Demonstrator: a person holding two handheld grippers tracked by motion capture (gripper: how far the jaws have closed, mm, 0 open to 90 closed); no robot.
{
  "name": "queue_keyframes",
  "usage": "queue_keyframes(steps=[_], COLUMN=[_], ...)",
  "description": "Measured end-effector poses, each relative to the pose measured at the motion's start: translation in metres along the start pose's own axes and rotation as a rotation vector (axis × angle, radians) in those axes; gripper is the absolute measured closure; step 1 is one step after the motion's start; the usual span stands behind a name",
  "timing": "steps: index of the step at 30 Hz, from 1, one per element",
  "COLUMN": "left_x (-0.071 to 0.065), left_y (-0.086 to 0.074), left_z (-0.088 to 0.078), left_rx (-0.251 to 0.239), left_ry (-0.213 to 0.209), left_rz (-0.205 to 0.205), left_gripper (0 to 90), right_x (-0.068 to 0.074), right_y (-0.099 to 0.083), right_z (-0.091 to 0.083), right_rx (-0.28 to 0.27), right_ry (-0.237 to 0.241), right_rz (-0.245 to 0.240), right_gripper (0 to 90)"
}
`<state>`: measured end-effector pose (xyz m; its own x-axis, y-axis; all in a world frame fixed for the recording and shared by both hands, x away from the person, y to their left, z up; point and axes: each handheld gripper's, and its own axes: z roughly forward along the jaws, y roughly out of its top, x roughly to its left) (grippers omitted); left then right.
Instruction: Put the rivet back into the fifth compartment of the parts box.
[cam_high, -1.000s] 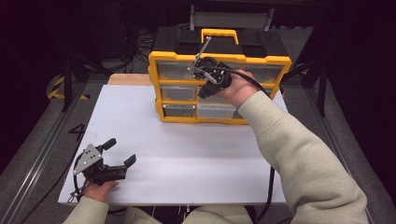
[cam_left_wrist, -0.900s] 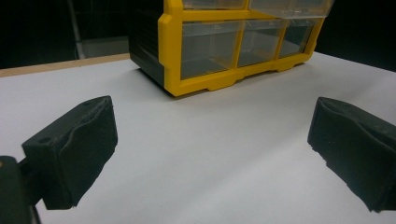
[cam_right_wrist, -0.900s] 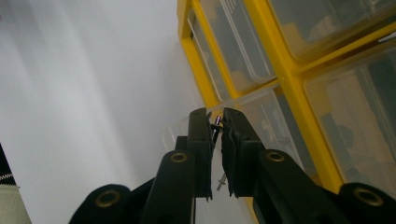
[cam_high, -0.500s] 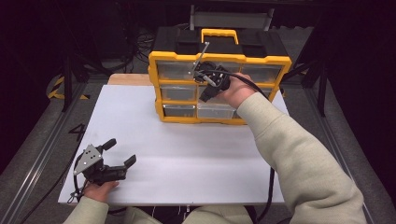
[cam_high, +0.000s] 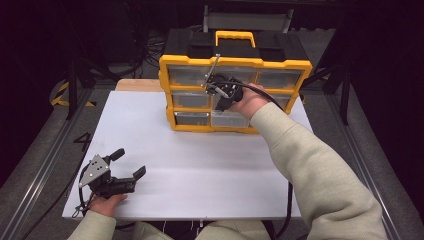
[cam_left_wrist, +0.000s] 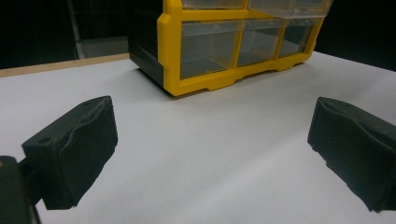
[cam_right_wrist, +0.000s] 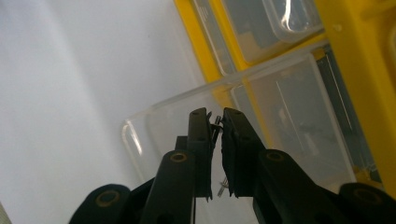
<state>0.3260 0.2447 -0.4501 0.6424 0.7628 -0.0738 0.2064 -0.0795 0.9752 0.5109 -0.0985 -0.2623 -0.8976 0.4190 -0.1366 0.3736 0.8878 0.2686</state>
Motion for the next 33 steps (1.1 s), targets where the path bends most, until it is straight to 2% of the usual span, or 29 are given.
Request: queue_keyframes(steps=[9,21,24,28,30,31,33], left_x=[0.0,0.001,0.0,0.0,0.0,0.0,0.0], left_y=[0.0,-0.001,0.0,0.0,0.0,0.0,-0.001], left_z=[0.001,0.0,0.0,-0.001,0.0,0.0,-0.001], left_rx=[0.001,0.001,0.002,0.002,0.0,0.0,-0.001], left_ry=[0.0,0.0,-0.001,-0.001,-0.002,-0.001,-0.001], left_rz=[-0.006,-0.011,-0.007,-0.006,-0.007,-0.005,-0.004], left_gripper=[2.5,2.5,2.5,2.5,2.5,2.5,2.5], right_x=[-0.01,-0.017,-0.017,-0.017,-0.017,-0.016,-0.014], right_y=[-0.001,0.0,0.0,-0.001,-0.002,-0.003,-0.006], right_z=[0.011,0.017,0.017,0.014,0.013,0.009,0.002], right_rx=[0.035,0.049,0.048,0.034,0.02,0.019,0.006], right_ry=[0.04,0.06,0.063,0.043,0.047,0.044,0.019], right_rz=[0.011,-0.048,-0.049,-0.05,-0.056,-0.044,-0.052], right_gripper=[82.0,81.9,80.9,73.2,72.6,72.1,69.2])
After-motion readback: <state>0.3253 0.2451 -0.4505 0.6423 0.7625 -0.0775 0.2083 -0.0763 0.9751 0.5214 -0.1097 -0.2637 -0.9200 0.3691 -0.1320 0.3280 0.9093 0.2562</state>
